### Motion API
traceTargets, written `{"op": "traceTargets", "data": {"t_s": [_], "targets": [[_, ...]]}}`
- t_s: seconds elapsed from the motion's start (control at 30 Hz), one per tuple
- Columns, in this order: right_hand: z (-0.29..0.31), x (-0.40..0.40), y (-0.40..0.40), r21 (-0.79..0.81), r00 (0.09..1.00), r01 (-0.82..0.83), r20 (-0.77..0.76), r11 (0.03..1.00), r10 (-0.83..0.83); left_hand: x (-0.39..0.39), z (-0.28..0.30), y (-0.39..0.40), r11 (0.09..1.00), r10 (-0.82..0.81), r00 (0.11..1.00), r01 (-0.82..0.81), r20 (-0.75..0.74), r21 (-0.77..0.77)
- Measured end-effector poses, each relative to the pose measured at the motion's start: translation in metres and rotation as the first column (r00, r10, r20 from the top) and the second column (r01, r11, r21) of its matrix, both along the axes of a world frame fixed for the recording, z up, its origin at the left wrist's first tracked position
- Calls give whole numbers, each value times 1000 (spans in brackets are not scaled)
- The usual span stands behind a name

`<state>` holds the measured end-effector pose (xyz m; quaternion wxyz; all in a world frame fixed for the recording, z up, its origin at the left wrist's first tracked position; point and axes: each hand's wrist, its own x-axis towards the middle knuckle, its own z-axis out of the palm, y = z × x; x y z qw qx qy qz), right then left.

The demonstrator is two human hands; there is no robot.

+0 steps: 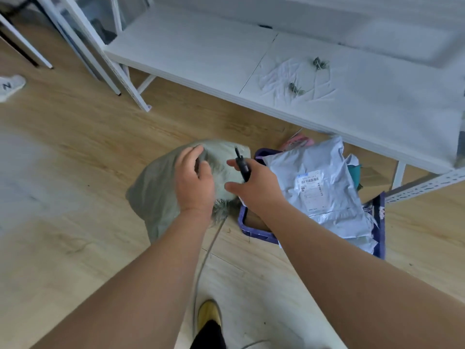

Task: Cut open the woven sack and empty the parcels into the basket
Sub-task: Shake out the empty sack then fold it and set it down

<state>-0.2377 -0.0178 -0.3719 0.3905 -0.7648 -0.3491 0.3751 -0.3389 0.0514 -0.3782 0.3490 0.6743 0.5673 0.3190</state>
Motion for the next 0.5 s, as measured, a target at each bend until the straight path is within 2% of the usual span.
{"op": "traceTargets", "data": {"t_s": [0.13,0.3,0.4,0.5], "targets": [[64,-21,1,89,997,62,-44,994,-58,-15,74,-28,976,-77,996,67,38,207],[143,-42,-4,147,939,210,-306,967,-158,-36,156,-44,856,-225,974,190,16,481],[187,-39,-13,163,917,277,-338,947,-211,-51,180,-51,851,-170,983,179,-63,494],[215,-34,-28,157,928,283,-294,946,-229,-62,182,-65,879,-100,963,204,-252,432]]}}
